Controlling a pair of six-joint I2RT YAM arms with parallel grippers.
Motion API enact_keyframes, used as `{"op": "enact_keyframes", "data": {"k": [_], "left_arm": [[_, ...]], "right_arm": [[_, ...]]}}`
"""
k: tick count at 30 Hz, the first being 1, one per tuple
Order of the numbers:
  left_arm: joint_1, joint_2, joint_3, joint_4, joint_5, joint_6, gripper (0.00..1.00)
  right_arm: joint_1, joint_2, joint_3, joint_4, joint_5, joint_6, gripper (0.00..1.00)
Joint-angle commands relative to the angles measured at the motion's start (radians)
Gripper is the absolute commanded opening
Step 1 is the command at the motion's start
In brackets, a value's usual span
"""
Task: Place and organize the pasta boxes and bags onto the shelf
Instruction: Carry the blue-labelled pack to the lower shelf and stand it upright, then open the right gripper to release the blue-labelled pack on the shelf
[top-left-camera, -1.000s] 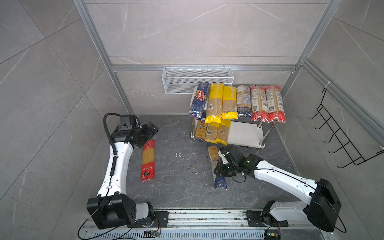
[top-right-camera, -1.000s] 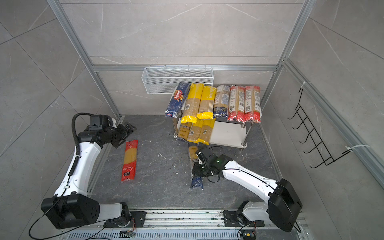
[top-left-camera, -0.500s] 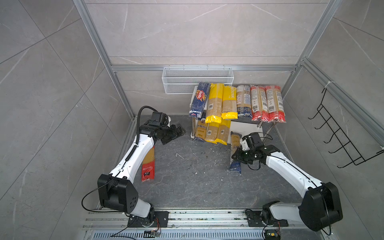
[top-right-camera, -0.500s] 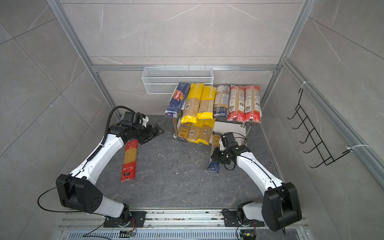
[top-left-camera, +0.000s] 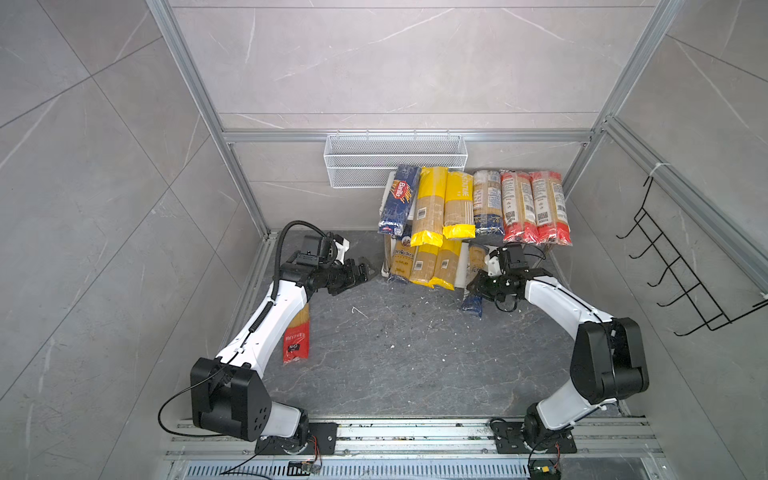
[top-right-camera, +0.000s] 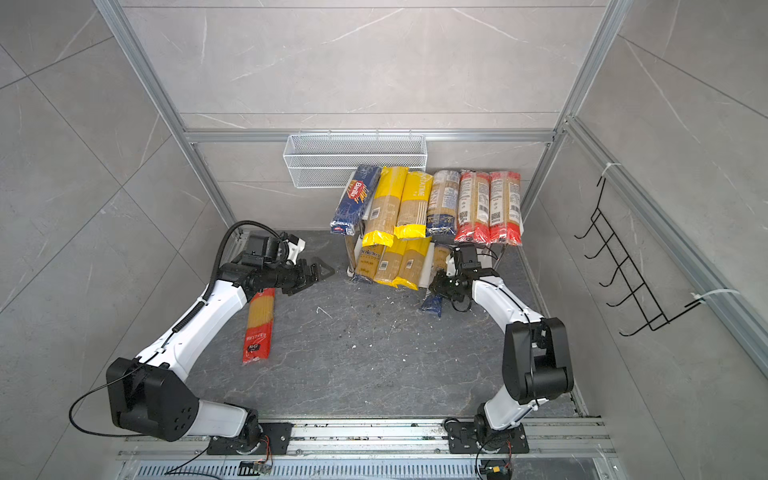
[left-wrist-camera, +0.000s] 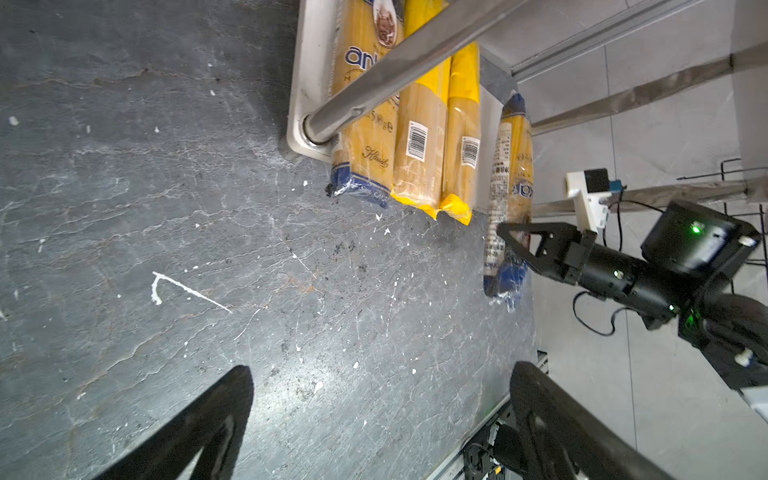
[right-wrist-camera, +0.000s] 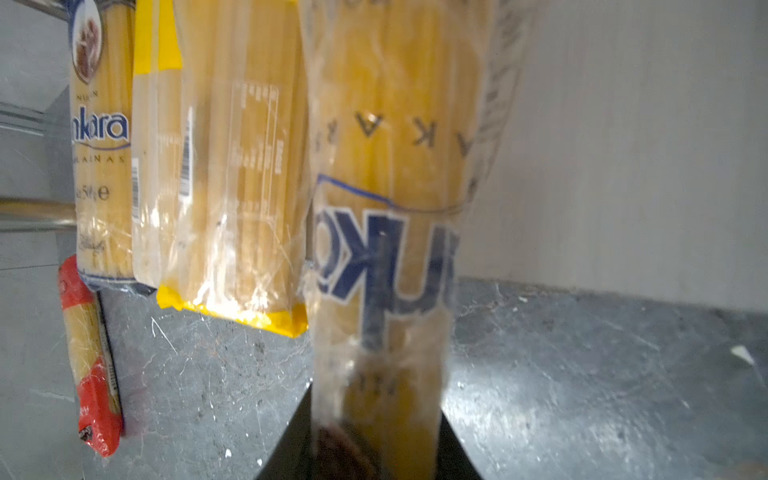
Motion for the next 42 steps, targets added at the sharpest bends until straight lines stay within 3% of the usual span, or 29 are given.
{"op": "enact_keyframes", "data": {"k": [1, 8, 14, 18, 19, 23, 29, 31, 32, 33, 42], "left_arm": [[0.002, -0.008, 0.02, 0.037, 0.06, 0.052, 0.99], [0.005, 0.051, 0.11, -0.004, 0.048, 0.09, 0.99], [0.007, 0.112, 0.213, -0.055, 0.053, 0.127, 0.99], [0.012, 0.153, 0.269, -0.093, 0.053, 0.153, 0.99], [0.017, 0.16, 0.278, -0.102, 0.052, 0.16, 0.99], [0.038, 0.167, 0.291, -0.104, 0.057, 0.16, 0.99], [0.059, 0.161, 0.267, -0.112, 0.059, 0.154, 1.0], [0.063, 0.15, 0.249, -0.112, 0.054, 0.154, 1.0], [0.065, 0.144, 0.24, -0.111, 0.052, 0.154, 0.99], [0.067, 0.139, 0.23, -0.109, 0.049, 0.15, 0.99], [0.074, 0.062, 0.116, -0.109, -0.039, 0.12, 1.0]], "right_arm": [[-0.019, 0.018, 0.059, 0.157, -0.071, -0.023, 0.0], [-0.044, 0.12, 0.087, 0.279, -0.169, 0.033, 0.0], [-0.05, 0.2, 0.143, 0.316, -0.177, 0.053, 0.0], [-0.059, 0.263, 0.198, 0.296, -0.181, 0.053, 0.08], [-0.062, 0.273, 0.207, 0.291, -0.181, 0.052, 0.12], [-0.071, 0.289, 0.221, 0.282, -0.163, 0.046, 0.45], [-0.081, 0.3, 0.249, 0.242, -0.147, 0.042, 0.67], [-0.081, 0.293, 0.245, 0.232, -0.147, 0.044, 0.69], [-0.081, 0.285, 0.237, 0.229, -0.147, 0.043, 0.79], [-0.081, 0.275, 0.228, 0.231, -0.146, 0.045, 0.84], [-0.081, 0.165, 0.104, 0.215, -0.146, 0.05, 0.86]]}}
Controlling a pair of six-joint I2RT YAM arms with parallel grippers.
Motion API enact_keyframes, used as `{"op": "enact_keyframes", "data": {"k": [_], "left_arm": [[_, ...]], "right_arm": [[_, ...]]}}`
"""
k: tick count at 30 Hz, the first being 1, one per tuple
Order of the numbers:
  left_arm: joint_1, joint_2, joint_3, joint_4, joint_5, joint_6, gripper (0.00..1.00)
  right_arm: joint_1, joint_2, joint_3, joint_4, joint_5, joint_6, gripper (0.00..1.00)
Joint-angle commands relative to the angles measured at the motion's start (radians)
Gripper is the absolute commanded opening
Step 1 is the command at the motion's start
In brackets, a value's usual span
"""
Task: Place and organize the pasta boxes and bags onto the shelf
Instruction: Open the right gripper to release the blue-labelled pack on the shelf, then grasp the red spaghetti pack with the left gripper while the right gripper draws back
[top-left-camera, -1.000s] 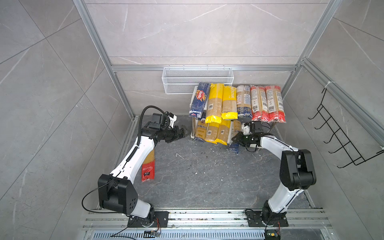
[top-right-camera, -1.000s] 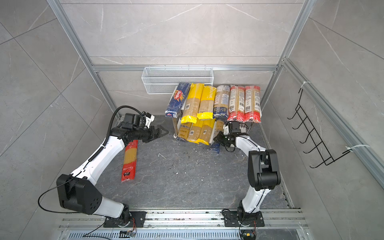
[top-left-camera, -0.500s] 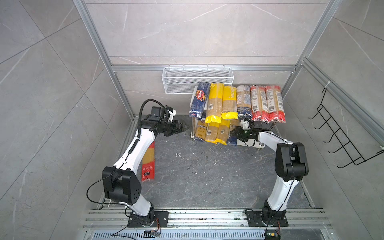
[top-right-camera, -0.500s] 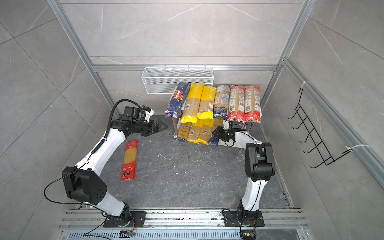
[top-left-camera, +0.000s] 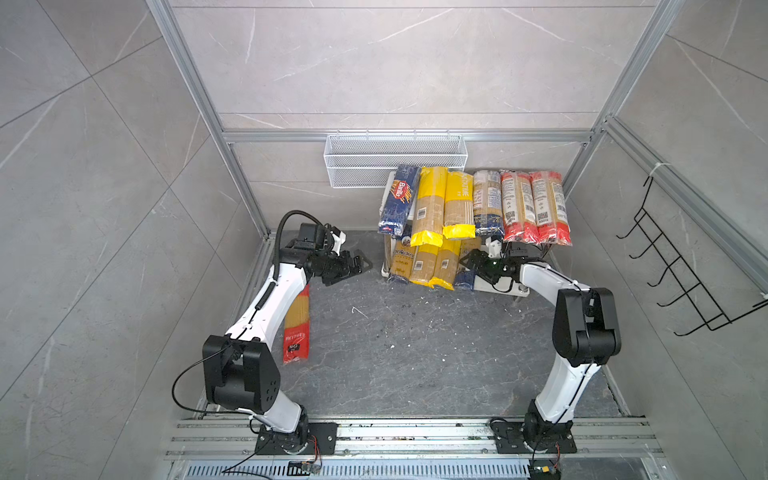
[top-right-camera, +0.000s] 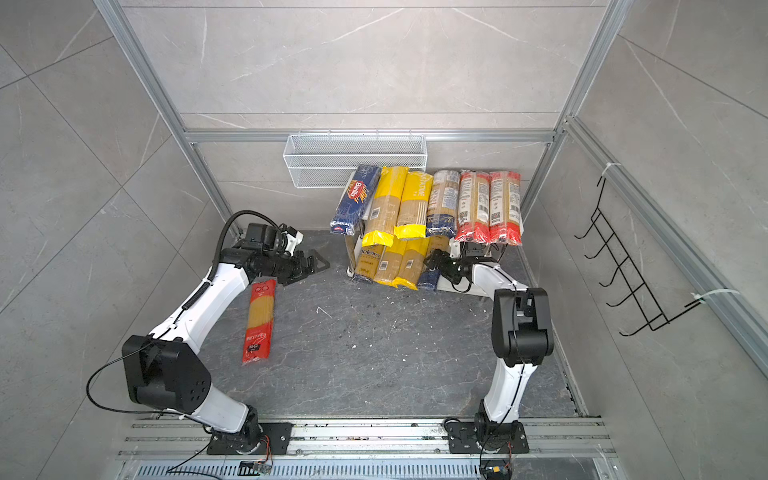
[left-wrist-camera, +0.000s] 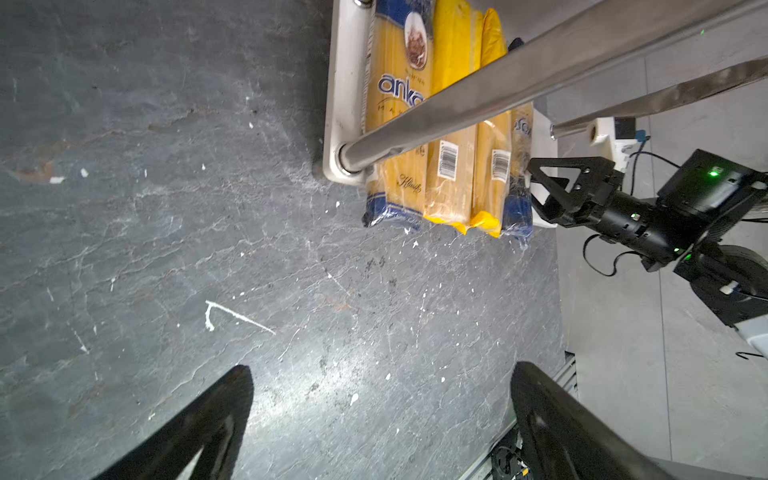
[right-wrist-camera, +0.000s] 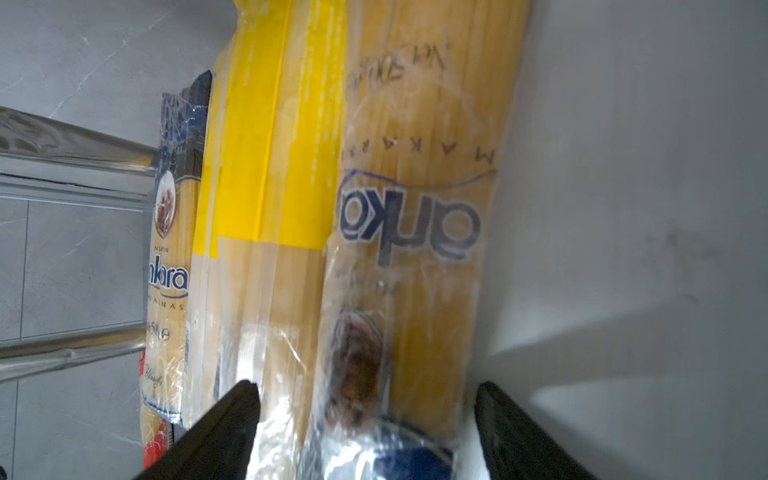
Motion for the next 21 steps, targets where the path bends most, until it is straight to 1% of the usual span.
{"op": "enact_keyframes", "data": {"k": [1, 7, 12, 14, 15, 18, 19, 21], "left_arm": [[0.006, -0.08, -0.028, -0.003, -0.041, -0.01, 1.0], [0.008, -0.182, -0.111, -0.008, -0.091, -0.032, 1.0], [0.013, -0.267, -0.16, -0.047, -0.111, -0.04, 1.0], [0.014, -0.31, -0.19, -0.068, -0.138, -0.048, 1.0], [0.013, -0.332, -0.206, -0.081, -0.164, -0.052, 1.0], [0.03, -0.377, -0.244, -0.157, -0.293, -0.083, 1.0], [0.046, -0.383, -0.256, -0.19, -0.331, -0.096, 1.0], [0.099, -0.386, -0.283, -0.241, -0.363, -0.118, 1.0]], "right_arm": [[0.002, -0.084, -0.057, -0.007, 0.003, -0.006, 0.86], [0.003, -0.172, -0.147, -0.015, -0.001, -0.002, 0.86], [0.009, -0.261, -0.249, -0.01, -0.01, 0.011, 0.86], [0.021, -0.302, -0.288, -0.021, -0.009, 0.009, 0.86], [0.033, -0.321, -0.303, -0.034, 0.0, 0.002, 0.86], [0.098, -0.371, -0.33, -0.08, 0.039, -0.016, 0.86], [0.132, -0.385, -0.334, -0.1, 0.056, -0.023, 0.86], [0.203, -0.408, -0.344, -0.134, 0.096, -0.031, 0.86]]}}
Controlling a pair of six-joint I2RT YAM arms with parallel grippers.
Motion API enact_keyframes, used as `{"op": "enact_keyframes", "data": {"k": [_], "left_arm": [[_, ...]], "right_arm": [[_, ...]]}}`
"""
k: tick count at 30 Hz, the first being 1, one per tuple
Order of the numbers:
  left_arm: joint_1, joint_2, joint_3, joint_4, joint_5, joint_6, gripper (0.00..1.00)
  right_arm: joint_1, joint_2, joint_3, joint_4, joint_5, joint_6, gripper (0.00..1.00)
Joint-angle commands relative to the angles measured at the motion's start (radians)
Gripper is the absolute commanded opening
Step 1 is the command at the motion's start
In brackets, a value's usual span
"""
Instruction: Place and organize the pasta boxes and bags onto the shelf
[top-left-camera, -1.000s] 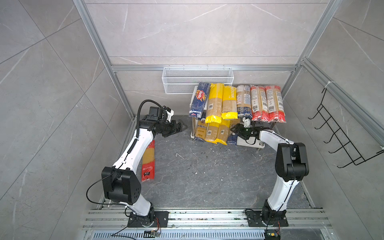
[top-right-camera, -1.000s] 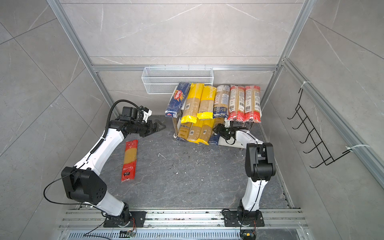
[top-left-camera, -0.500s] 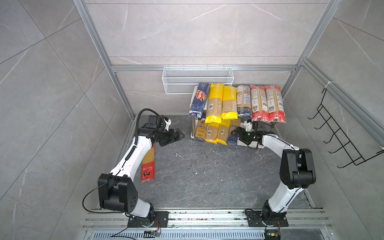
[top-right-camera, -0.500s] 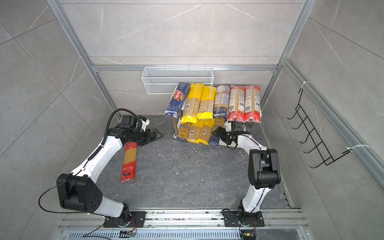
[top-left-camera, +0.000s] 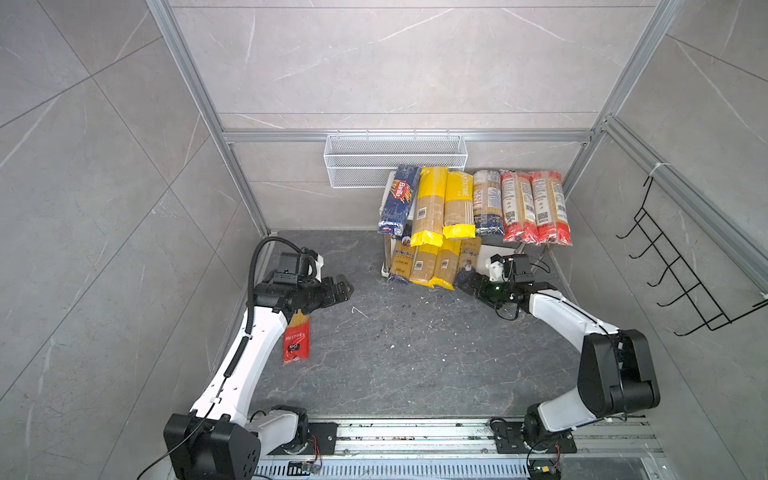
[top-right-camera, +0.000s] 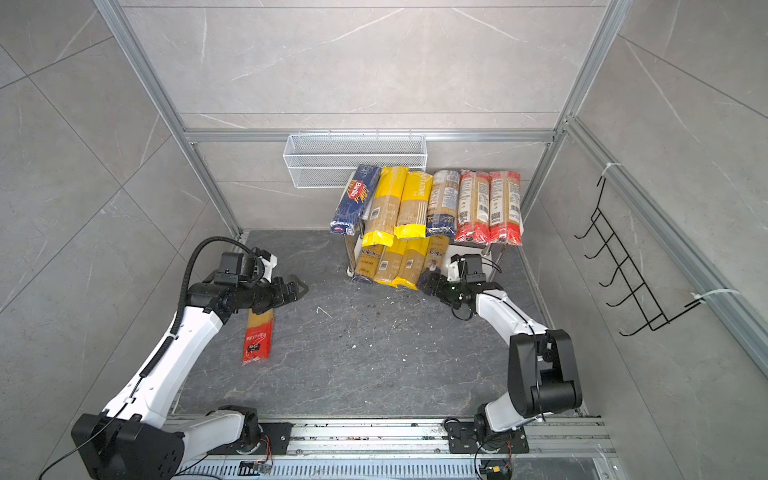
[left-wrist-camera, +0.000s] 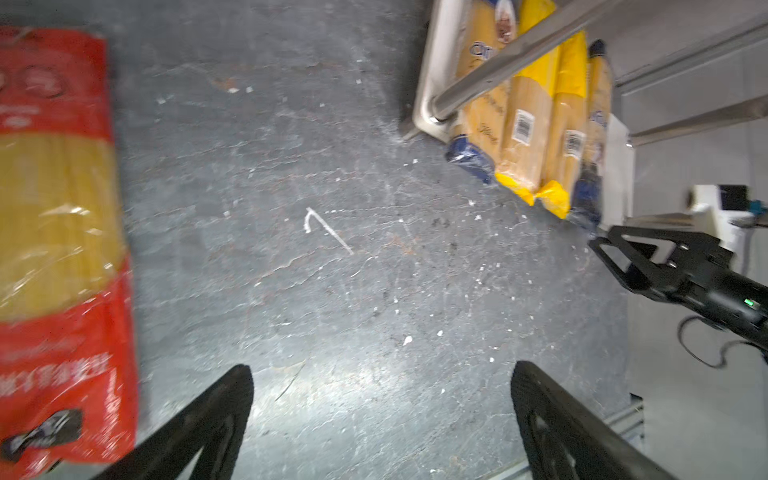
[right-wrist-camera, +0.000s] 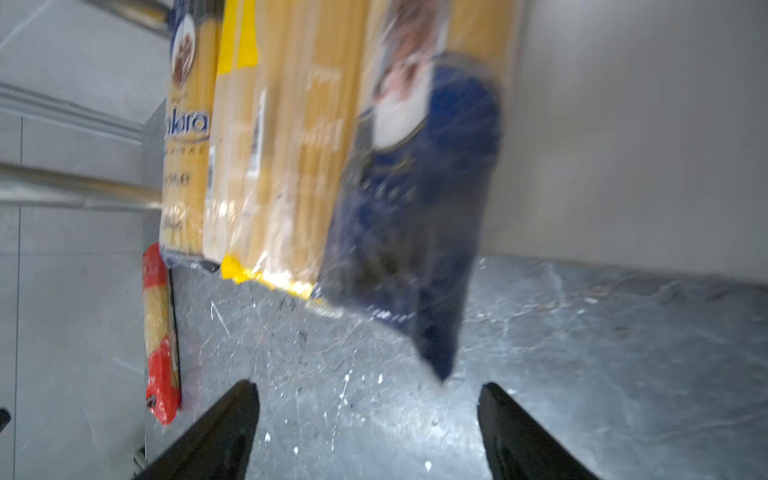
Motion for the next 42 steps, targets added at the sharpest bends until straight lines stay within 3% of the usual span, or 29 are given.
{"op": "enact_keyframes", "data": {"k": [1, 5, 7, 17, 24, 32, 36, 42], "left_arm": [[0.087, -0.016, -0.041, -0.126, -0.121, -0.058, 1.0], [0.271, -0.012, -0.098, -0.136, -0.09, -0.078, 1.0], [0.322, 0.027, -0.098, -0.126, -0.106, -0.075, 1.0], [0.368, 0.344, -0.003, -0.069, -0.267, -0.098, 1.0], [0.369, 0.5, 0.062, -0.062, -0.383, -0.054, 1.0], [0.353, 0.617, 0.096, -0.024, -0.287, -0.045, 1.0], [0.305, 0.634, 0.106, -0.019, -0.267, -0.046, 1.0], [0.153, 0.626, 0.049, 0.001, -0.258, -0.127, 0.98]], "right_arm": [[0.109, -0.059, -0.024, -0.079, 0.064, -0.028, 0.86], [0.226, -0.096, -0.06, -0.065, 0.072, 0.024, 0.86], [0.278, -0.101, -0.058, -0.058, 0.075, 0.05, 0.86], [0.396, -0.129, 0.037, -0.079, 0.127, 0.065, 0.86], [0.397, -0.186, 0.017, -0.11, 0.165, 0.05, 0.86], [0.397, -0.195, 0.014, -0.152, 0.215, 0.011, 0.86], [0.396, -0.169, 0.037, -0.184, 0.243, -0.002, 0.86], [0.395, -0.138, 0.085, -0.235, 0.259, -0.047, 0.86]]}}
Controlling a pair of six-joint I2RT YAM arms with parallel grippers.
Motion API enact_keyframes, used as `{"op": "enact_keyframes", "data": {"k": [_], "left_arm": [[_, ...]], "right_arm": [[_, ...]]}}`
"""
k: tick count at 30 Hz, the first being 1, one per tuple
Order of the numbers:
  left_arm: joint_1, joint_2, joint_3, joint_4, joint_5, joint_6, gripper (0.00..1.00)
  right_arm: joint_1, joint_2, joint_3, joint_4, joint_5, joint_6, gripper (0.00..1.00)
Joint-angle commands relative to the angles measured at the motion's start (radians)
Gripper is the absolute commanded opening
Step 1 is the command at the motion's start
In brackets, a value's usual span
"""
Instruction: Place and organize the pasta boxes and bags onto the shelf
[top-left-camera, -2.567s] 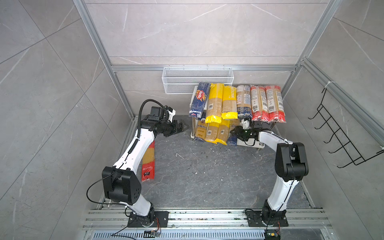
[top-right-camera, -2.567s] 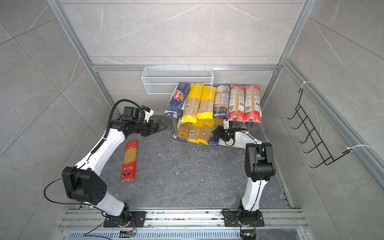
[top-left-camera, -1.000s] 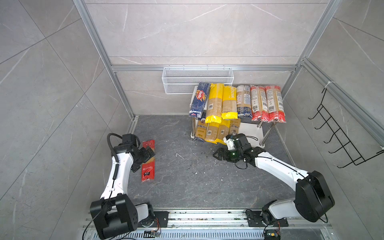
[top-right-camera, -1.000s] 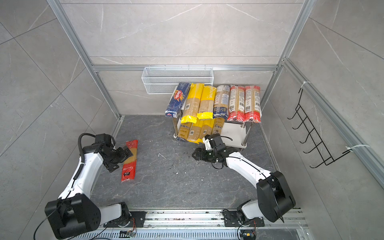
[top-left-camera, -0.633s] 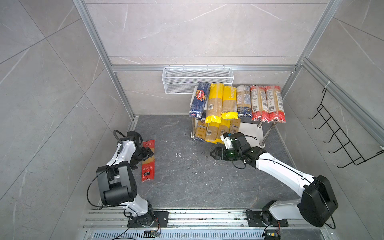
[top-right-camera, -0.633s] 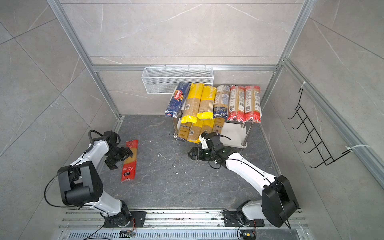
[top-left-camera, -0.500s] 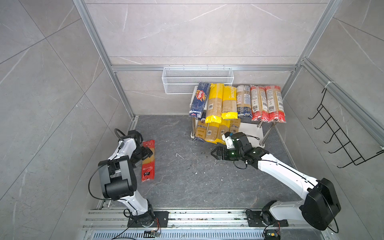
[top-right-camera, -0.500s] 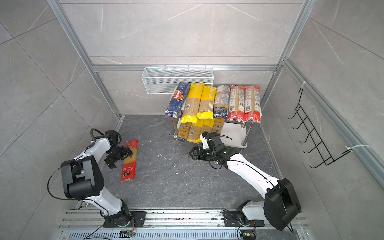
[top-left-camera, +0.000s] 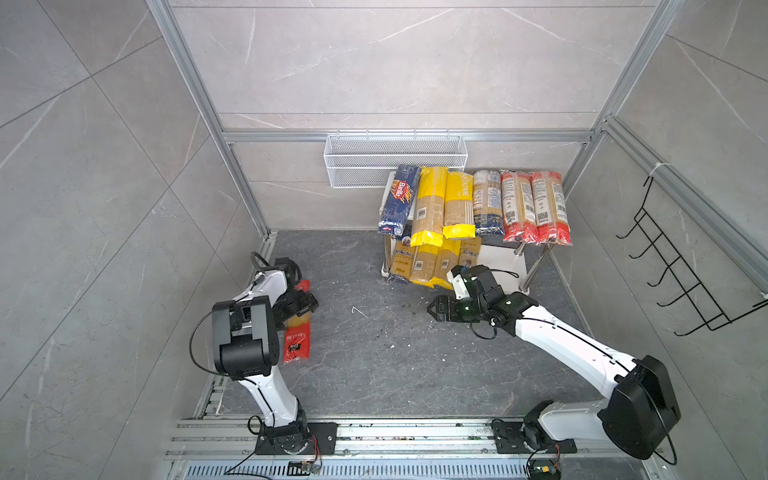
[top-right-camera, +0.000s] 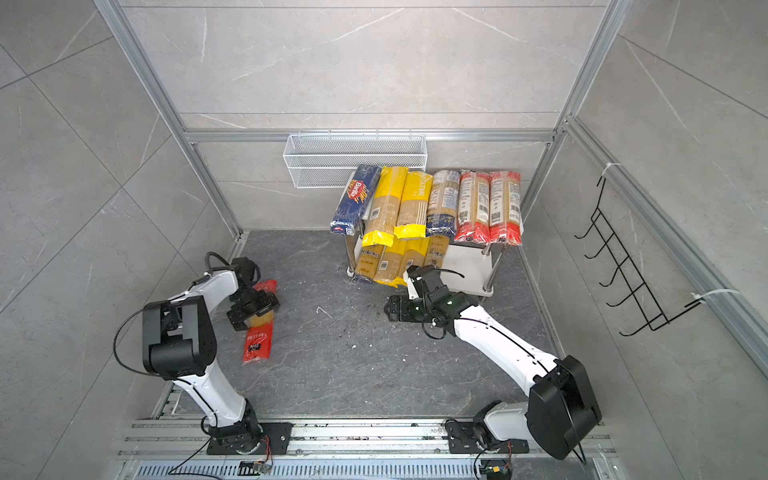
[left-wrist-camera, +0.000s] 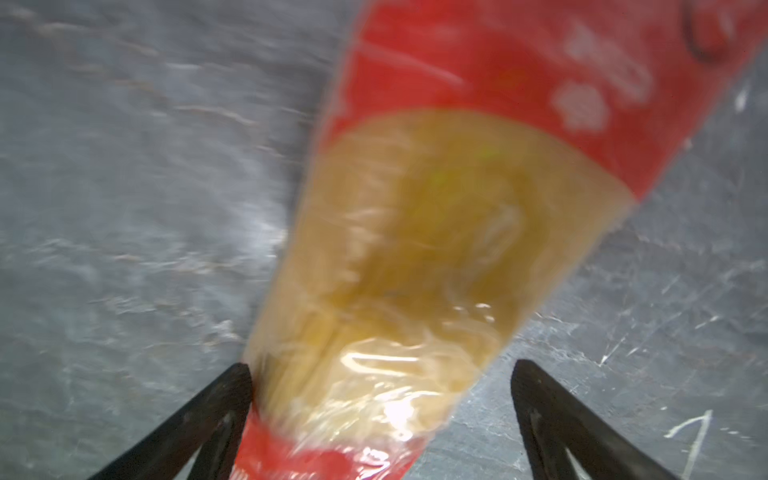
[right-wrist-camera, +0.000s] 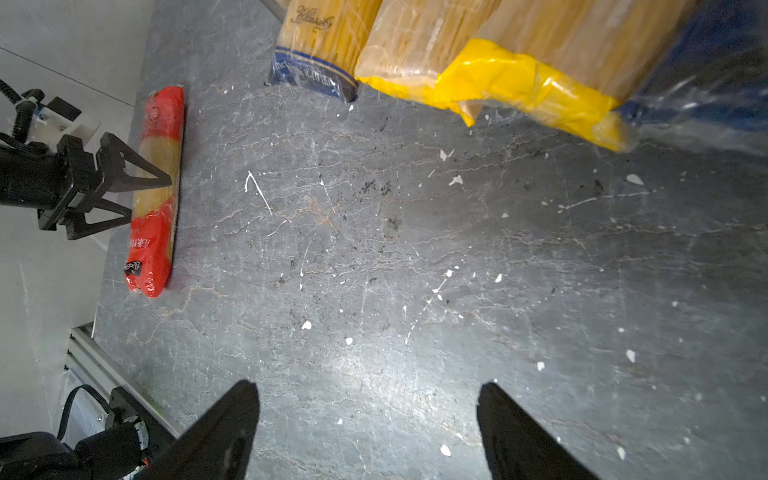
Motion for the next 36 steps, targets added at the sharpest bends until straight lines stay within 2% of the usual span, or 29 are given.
{"op": "enact_keyframes", "data": {"k": [1, 5, 9, 15, 23, 25, 26, 29, 30, 33, 36], "left_arm": [[-0.085, -0.011, -0.048, 0.019, 0.041, -0.074, 0.98], [-0.128, -0.018, -0.097, 0.047, 0.051, -0.122, 0.94], [-0.159, -0.023, -0.129, 0.064, 0.094, -0.135, 0.69], [-0.241, -0.017, -0.14, 0.072, 0.122, -0.181, 0.51], [-0.404, -0.054, -0.108, 0.006, 0.156, -0.239, 0.48], [-0.466, -0.069, -0.064, -0.053, 0.116, -0.222, 0.45], [-0.481, -0.073, -0.042, -0.09, 0.098, -0.212, 0.45], [-0.494, -0.111, -0.042, -0.093, 0.169, -0.209, 0.48], [-0.5, -0.125, -0.044, -0.084, 0.19, -0.205, 0.53], [-0.517, -0.157, -0.052, -0.051, 0.242, -0.198, 0.77], [-0.518, -0.188, -0.069, -0.014, 0.273, -0.196, 0.85]], "right_arm": [[0.0, 0.013, 0.049, -0.049, 0.022, -0.046, 0.86], [-0.004, 0.021, 0.064, -0.055, 0.006, -0.058, 0.86], [-0.006, 0.026, 0.069, -0.065, -0.003, -0.068, 0.86], [-0.006, 0.019, 0.065, -0.073, -0.015, -0.073, 0.85], [-0.008, 0.007, 0.063, -0.087, -0.028, -0.077, 0.85], [-0.008, 0.003, 0.063, -0.093, -0.032, -0.077, 0.85], [-0.008, 0.002, 0.063, -0.098, -0.033, -0.078, 0.85], [-0.008, 0.003, 0.074, -0.119, -0.035, -0.083, 0.86], [-0.008, 0.008, 0.083, -0.132, -0.035, -0.087, 0.86], [-0.008, 0.028, 0.111, -0.169, -0.027, -0.094, 0.86], [-0.008, 0.049, 0.133, -0.19, -0.03, -0.094, 0.86]]}}
